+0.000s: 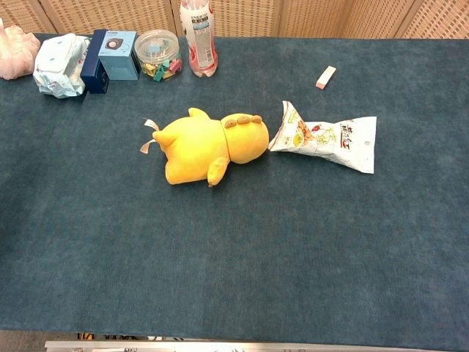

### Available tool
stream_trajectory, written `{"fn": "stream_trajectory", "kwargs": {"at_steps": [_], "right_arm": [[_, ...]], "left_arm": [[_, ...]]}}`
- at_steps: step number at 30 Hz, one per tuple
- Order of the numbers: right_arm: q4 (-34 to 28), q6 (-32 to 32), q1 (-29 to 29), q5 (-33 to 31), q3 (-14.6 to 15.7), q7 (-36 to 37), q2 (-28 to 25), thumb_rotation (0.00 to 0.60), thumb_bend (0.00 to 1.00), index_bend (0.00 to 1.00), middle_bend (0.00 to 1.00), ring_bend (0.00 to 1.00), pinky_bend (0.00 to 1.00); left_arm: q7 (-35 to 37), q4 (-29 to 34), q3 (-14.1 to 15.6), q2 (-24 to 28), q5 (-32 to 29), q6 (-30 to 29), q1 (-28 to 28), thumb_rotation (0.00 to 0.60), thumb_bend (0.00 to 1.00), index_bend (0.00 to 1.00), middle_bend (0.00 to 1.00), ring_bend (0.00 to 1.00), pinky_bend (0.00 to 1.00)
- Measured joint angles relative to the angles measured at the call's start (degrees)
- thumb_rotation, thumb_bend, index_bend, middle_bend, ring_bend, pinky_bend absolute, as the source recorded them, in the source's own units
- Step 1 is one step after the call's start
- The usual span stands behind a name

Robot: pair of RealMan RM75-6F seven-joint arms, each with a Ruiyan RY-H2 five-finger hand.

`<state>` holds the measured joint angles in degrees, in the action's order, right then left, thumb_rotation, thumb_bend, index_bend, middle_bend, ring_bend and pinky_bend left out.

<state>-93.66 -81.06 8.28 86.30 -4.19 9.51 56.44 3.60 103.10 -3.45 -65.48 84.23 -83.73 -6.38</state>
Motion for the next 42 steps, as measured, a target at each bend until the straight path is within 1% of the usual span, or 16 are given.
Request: {"fn": "stream_trajectory", "kwargs": {"at_steps": [9, 15, 21, 24, 28, 33, 35, 37, 38, 40, 42], "right_arm": [[0.3, -0.1, 0.2, 0.1, -0.3, 0.0, 0.0, 0.600, 0.18, 0.45, 0.49, 0.38, 0.41], [-0.1, -0.9, 0.3, 0.1, -1.1, -0.5, -0.6, 0.600, 0.18, 0.45, 0.49, 0.38, 0.41], [-0.7, -1.7, 0.4, -0.3, -1.7, -1.6, -0.9, 0.600, 0.18, 0.45, 0.50, 0.38, 0.41], [-1.1, -2.0, 0.3, -0.6, -2.1, -2.2, -1.1, 0.600, 0.18, 0.45, 0.50, 0.38, 0.41], [-1.7, -2.3, 0.3, -1.0, -2.4, -3.0, -1.3, 0.600, 0.18, 0.45, 0.49, 0.38, 0.41], [-2.2, -1.9, 0.2, -1.4, -2.4, -3.2, -1.5, 0.600, 0.18, 0.45, 0.49, 0.38, 0.41], [-2.2, -1.9, 0.2, -1.5, -2.4, -3.3, -1.5, 0.600, 0.18, 0.45, 0.50, 0.38, 0.41], [-2.2, -1.9, 0.1, -1.6, -2.3, -3.3, -1.4, 0.600, 0.18, 0.45, 0.50, 0.38, 0.41], [-2.1, -1.8, 0.1, -1.7, -2.3, -3.3, -1.4, 0.600, 0.18, 0.45, 0.49, 0.38, 0.41], [-2.0, -1.7, 0.0, -1.9, -2.2, -3.4, -1.3, 0.600, 0.18, 0.45, 0.49, 0.38, 0.41], [-2.0, -1.7, -0.1, -2.1, -2.2, -3.4, -1.3, 0.600, 0.18, 0.45, 0.49, 0.38, 0.41]], "left_arm": [[0.3, 0.0, 0.0, 0.2, 0.3, 0.2, -0.2, 0.600, 0.01, 0.17, 0.15, 0.09, 0.00], [1.7, -0.5, 0.2, 0.5, 2.2, 2.0, -1.6, 0.600, 0.01, 0.17, 0.15, 0.09, 0.00], [5.1, -2.7, 0.2, 0.1, 4.7, 4.8, -4.5, 0.600, 0.01, 0.17, 0.15, 0.09, 0.00], [7.9, -4.0, 0.0, -0.4, 5.8, 6.4, -6.3, 0.600, 0.01, 0.16, 0.15, 0.09, 0.00], [12.5, -6.6, 0.0, -1.8, 8.6, 9.0, -9.6, 0.600, 0.01, 0.16, 0.15, 0.09, 0.00], [16.5, -9.8, 0.1, -4.4, 11.9, 11.8, -13.8, 0.600, 0.01, 0.15, 0.14, 0.08, 0.00], [17.8, -11.1, 0.3, -5.7, 13.1, 12.8, -15.5, 0.600, 0.01, 0.13, 0.12, 0.07, 0.00], [18.9, -12.6, 0.4, -7.2, 14.3, 13.7, -17.2, 0.599, 0.01, 0.07, 0.09, 0.06, 0.00], [19.3, -13.3, 0.4, -7.8, 14.8, 14.0, -17.9, 0.581, 0.01, 0.04, 0.07, 0.04, 0.00], [20.4, -14.9, 0.6, -9.5, 16.0, 14.4, -19.3, 0.515, 0.01, 0.01, 0.04, 0.02, 0.00], [21.4, -16.2, 0.9, -11.0, 16.8, 14.9, -20.6, 0.401, 0.01, 0.00, 0.01, 0.00, 0.00]]}}
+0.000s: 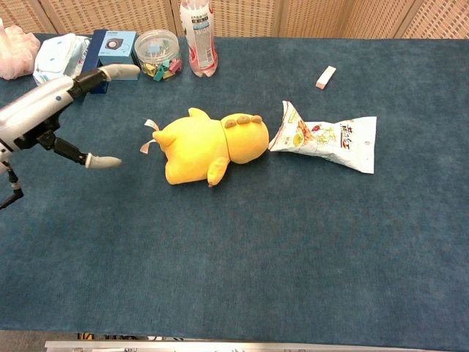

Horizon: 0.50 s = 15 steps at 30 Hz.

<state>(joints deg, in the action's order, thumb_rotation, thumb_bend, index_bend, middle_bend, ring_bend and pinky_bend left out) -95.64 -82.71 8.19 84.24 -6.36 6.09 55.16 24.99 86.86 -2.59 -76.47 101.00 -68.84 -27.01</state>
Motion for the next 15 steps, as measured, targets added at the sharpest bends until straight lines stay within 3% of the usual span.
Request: {"fn": "stream_trajectory", "kwargs": {"at_steps": [6, 15], "right_arm": [[0.1, 0.1, -0.3, -0.5, 0.1, -0.3, 0.1, 0.600, 0.18, 0.45, 0.49, 0.38, 0.41], [0.3, 0.5, -0.5, -1.2, 0.1, -0.5, 0.2, 0.600, 0.18, 0.45, 0.50, 0.38, 0.41]], "left_arm": [[2.5, -3.9, 1.0, -4.7, 1.7, 1.2, -3.5, 0.237, 0.01, 0.00, 0.00, 0.00, 0.00], [3.0, -9.2, 1.9, -10.6, 0.7, 4.8, -7.5, 0.155, 0.00, 0.00, 0.00, 0.00, 0.00]]}}
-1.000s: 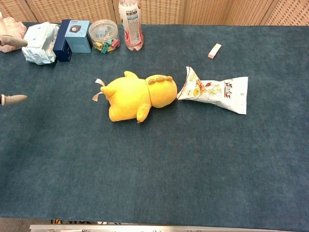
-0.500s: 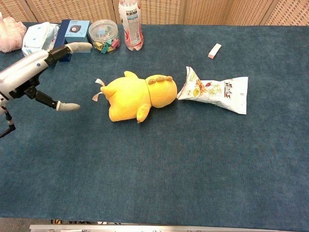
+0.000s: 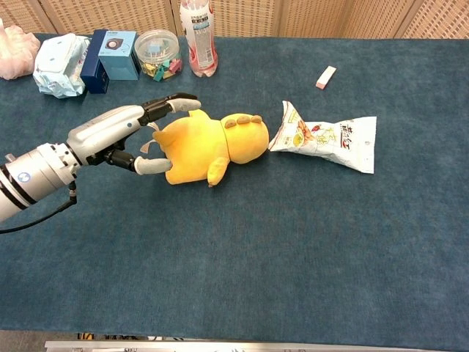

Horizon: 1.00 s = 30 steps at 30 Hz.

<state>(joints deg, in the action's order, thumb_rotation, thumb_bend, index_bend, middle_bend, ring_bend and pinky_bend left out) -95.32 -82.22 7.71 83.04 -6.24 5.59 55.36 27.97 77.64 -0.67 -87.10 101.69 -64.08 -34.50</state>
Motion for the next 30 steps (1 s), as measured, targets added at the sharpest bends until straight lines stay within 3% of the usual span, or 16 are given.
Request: {"fn": "stream_trajectory", "kwargs": {"at_steps": [13, 30], "right_arm": [[0.2, 0.3, -0.2, -0.5, -0.1, 0.0, -0.2, 0.600, 0.18, 0.45, 0.50, 0.38, 0.41], [-0.4, 0.4, -0.3, -0.6, -0.1, -0.8, -0.2, 0.600, 0.18, 0.45, 0.49, 0.38, 0.41]], "left_arm": [[-2.4, -7.4, -0.3, -7.3, -3.4, 0.9, -2.6, 0.144, 0.00, 0.00, 0.00, 0.00, 0.00], [-3.4, -14.8, 0.4, -12.1, -7.6, 2.6, -3.7, 0.143, 0.00, 0.00, 0.00, 0.00, 0.00]]}}
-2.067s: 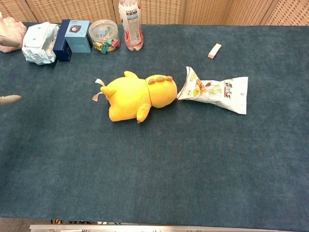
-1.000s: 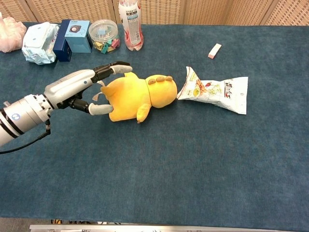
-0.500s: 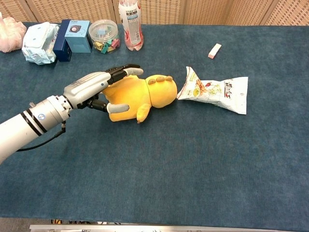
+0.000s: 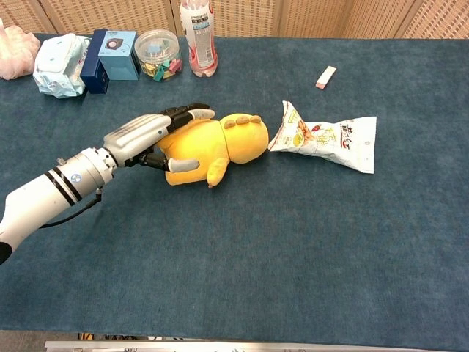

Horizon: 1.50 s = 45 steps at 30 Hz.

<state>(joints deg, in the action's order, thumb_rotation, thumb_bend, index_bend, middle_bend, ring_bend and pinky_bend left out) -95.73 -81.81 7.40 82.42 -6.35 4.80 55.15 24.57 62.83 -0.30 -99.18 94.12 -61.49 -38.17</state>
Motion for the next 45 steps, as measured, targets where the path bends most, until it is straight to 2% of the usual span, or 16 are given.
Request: {"fn": "stream_trajectory", "kwargs": {"at_steps": [8, 16, 22, 31, 45], "right_arm": [[0.0, -0.3, -0.2, 0.3, 0.1, 0.2, -0.1, 0.600, 0.18, 0.45, 0.50, 0.38, 0.41], [0.2, -0.5, -0.4, 0.5, 0.2, 0.6, 0.0, 0.600, 0.18, 0.45, 0.49, 0.38, 0.41], [0.2, -0.5, -0.5, 0.4, 0.2, 0.6, 0.0, 0.600, 0.18, 0.45, 0.50, 0.38, 0.41], [0.2, -0.6, -0.8, 0.4, 0.4, 0.8, -0.1, 0.600, 0.18, 0.45, 0.49, 0.38, 0.41], [0.6, 0.0, -0.5, 0.6, 0.4, 1.0, 0.4, 0.600, 0.18, 0.45, 0.50, 0.38, 0.41]], "left_arm": [[0.2, -0.7, -1.7, 0.5, -2.8, -0.2, 0.1, 0.144, 0.00, 0.00, 0.00, 0.00, 0.00], [-1.4, 3.7, -2.7, 1.5, -3.4, -1.8, 0.0, 0.143, 0.00, 0.00, 0.00, 0.00, 0.00], [-4.1, 6.4, -2.1, 0.7, -2.7, -1.9, -0.6, 0.144, 0.00, 0.00, 0.00, 0.00, 0.00], [-5.6, 3.8, -1.7, -1.5, -3.4, -0.1, -1.3, 0.144, 0.00, 0.00, 0.00, 0.00, 0.00], [-5.2, -0.4, -2.4, -1.7, -6.9, 1.8, -0.8, 0.143, 0.00, 0.00, 0.00, 0.00, 0.00]]}}
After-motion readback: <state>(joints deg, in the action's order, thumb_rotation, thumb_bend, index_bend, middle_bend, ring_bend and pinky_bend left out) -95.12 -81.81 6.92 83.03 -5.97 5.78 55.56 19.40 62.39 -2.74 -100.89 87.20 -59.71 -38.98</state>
